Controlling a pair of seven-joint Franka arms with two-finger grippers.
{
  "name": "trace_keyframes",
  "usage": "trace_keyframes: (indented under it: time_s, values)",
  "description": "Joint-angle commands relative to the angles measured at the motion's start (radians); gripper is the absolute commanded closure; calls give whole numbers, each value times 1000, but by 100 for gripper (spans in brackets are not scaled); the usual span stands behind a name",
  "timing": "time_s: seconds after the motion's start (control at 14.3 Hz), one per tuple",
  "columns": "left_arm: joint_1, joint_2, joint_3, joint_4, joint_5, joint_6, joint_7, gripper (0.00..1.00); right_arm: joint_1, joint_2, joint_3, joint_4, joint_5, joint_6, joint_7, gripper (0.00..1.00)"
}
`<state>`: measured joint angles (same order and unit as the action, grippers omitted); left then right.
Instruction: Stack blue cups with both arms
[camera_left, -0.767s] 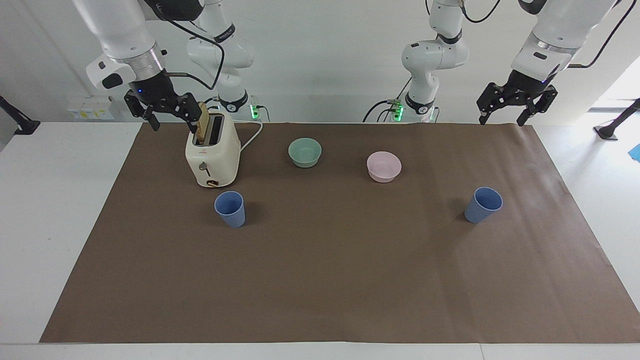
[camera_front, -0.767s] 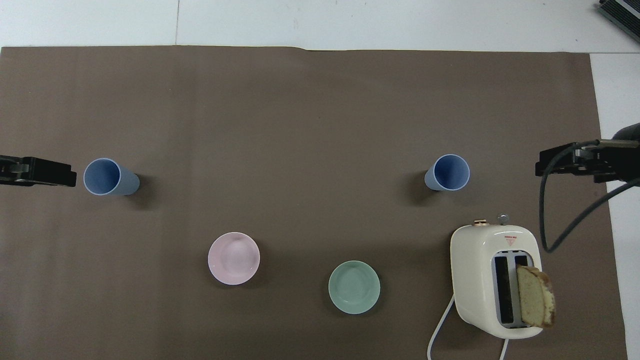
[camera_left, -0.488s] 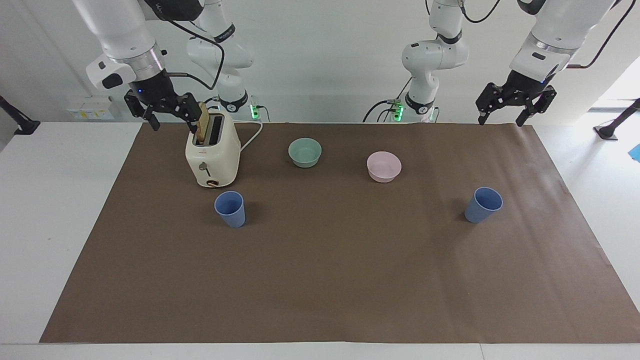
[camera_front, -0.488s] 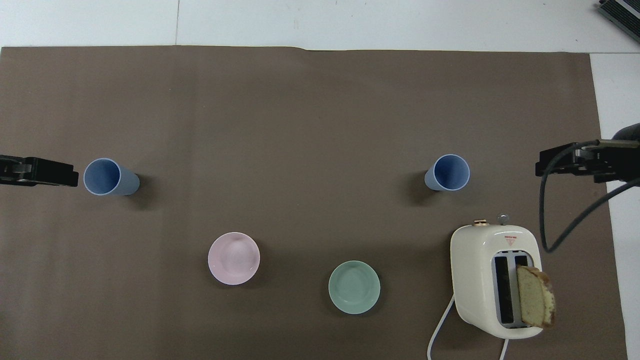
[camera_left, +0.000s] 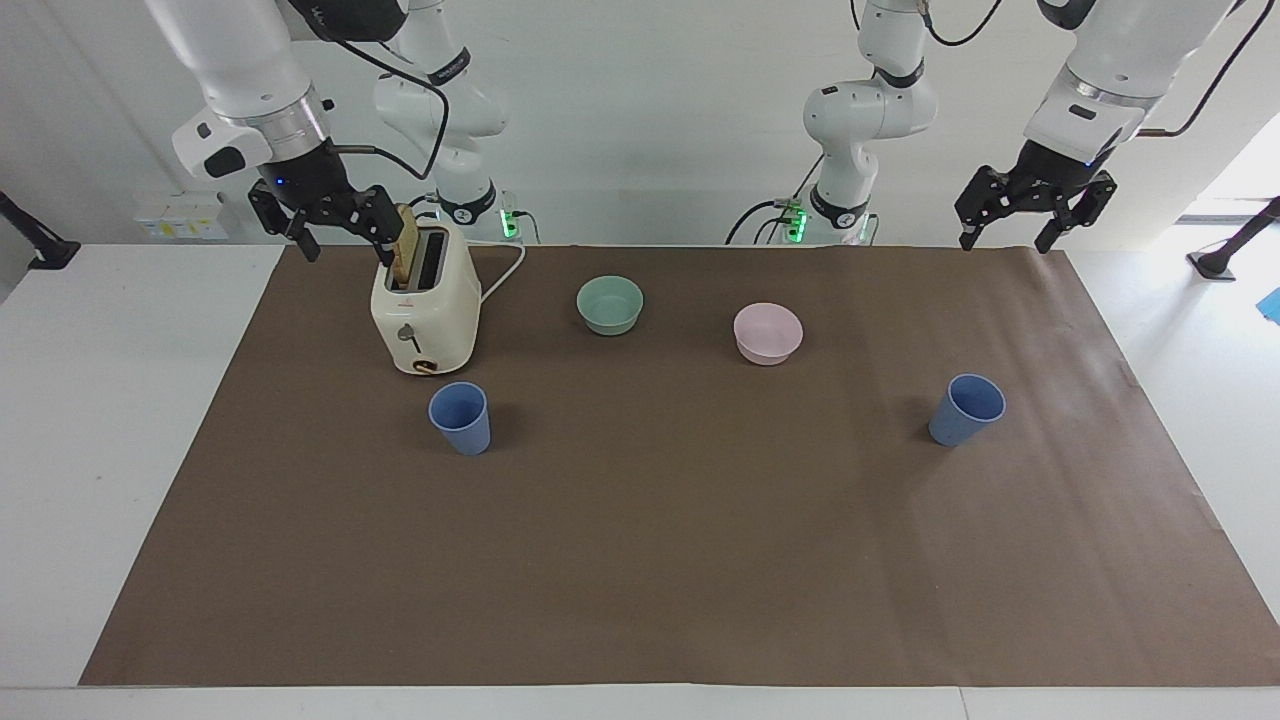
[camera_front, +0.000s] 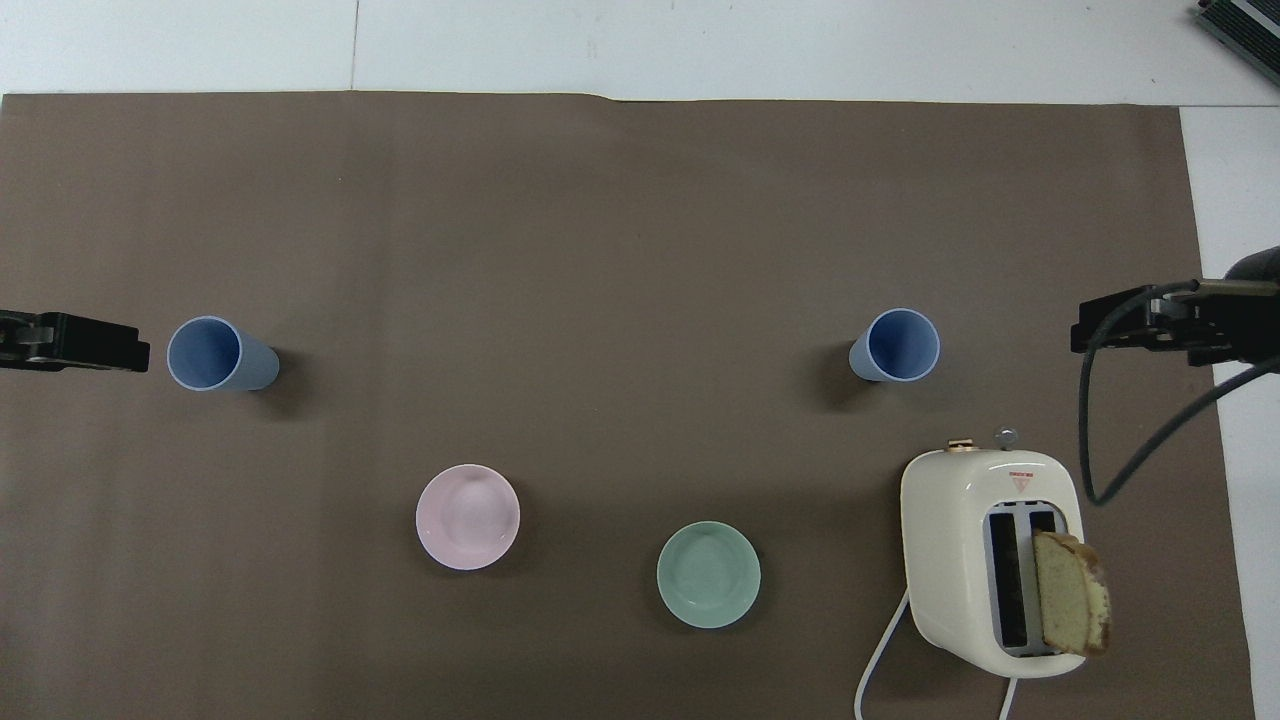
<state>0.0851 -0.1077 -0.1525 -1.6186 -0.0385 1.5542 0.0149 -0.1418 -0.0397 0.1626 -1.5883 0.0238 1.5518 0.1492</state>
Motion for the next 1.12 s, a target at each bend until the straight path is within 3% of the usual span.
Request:
trace_keyframes:
  time_s: [0.0,1.05]
  values:
    - [2,-12,2,-15,-3,6,4,0,-12,-9,6,-6,18,7,13,0]
    - [-5,-9,-2,-32,-9,23,2,0,-12,-9,6,-6,18,7,13,0]
